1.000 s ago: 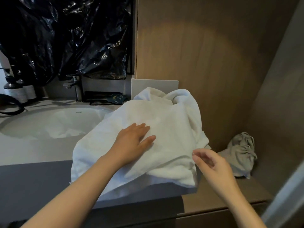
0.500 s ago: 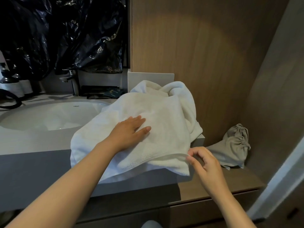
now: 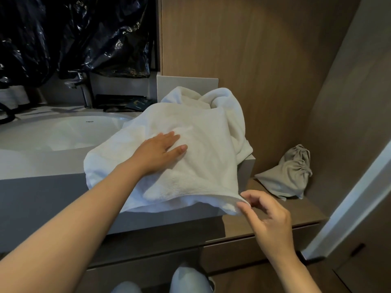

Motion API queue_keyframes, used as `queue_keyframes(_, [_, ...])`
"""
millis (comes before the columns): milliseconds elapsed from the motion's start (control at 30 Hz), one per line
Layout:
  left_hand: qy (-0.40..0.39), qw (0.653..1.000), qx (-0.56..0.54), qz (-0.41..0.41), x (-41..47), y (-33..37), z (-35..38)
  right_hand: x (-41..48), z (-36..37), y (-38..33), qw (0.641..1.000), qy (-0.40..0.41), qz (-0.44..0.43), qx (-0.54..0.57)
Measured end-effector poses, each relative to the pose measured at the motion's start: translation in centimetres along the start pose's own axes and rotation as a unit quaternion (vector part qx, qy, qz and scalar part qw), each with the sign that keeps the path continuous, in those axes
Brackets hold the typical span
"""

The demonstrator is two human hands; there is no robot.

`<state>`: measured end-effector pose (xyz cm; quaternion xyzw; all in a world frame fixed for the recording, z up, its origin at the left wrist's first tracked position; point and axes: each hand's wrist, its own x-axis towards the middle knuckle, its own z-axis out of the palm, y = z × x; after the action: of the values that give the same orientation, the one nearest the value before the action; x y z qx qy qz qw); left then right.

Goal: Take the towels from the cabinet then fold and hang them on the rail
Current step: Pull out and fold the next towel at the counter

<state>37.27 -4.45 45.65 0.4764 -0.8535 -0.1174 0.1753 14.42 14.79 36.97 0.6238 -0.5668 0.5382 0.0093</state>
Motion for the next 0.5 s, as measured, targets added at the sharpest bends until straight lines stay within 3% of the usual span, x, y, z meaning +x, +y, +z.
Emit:
queue_keyframes(133, [-0.006,1.0,0.005,0.0,0.0,0.1,-0.1,-1.0,-0.5,0.4,0.998,-0.053,0.019,-0.019])
queue_keyframes(300, [-0.007,1.0,0.014,0.005,-0.1,0.0,0.0,-2.6,-0.5,-0.6,0.997,0.039,-0.035,-0.055])
queue_keyframes(500, [-0.009,1.0,0.017,-0.002,-0.1,0.0,0.0,-3.9,-0.7,-1.3,0.999,0.036,-0.017,-0.037])
